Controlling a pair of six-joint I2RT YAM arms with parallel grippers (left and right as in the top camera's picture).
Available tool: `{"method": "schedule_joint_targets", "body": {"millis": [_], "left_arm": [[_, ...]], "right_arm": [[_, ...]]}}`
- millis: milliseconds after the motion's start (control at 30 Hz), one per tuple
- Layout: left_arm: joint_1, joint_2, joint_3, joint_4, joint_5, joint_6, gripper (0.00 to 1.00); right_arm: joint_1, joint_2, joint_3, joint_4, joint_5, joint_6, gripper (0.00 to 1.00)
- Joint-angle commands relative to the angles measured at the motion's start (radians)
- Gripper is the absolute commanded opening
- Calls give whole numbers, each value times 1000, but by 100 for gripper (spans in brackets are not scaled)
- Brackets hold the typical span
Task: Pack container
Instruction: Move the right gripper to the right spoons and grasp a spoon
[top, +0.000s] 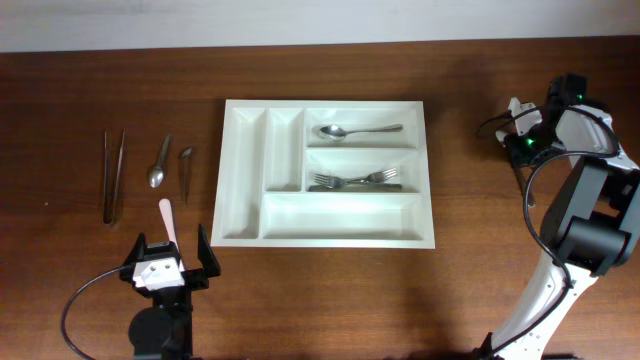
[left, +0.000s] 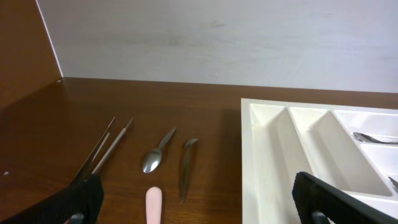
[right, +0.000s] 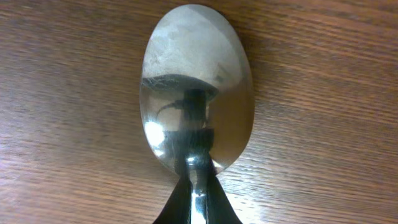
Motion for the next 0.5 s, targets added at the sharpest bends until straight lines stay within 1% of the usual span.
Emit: {"method": "schedule_joint_targets", "body": {"millis": [0,233,367,467], "left_arm": [[4,-9,-10,3,11,15,99],[4,-9,-10,3,11,15,99],[4,-9,-10,2,11,15,99],[4,-9,-10,3,11,15,99]], "right_arm": [[1,17,45,-44,-135,0,4],[34,-27,276,-143,-317,27,4],[93,-31,424,-204,-436,23,4],[158,-31,488,-219,-483,-46,4]]}}
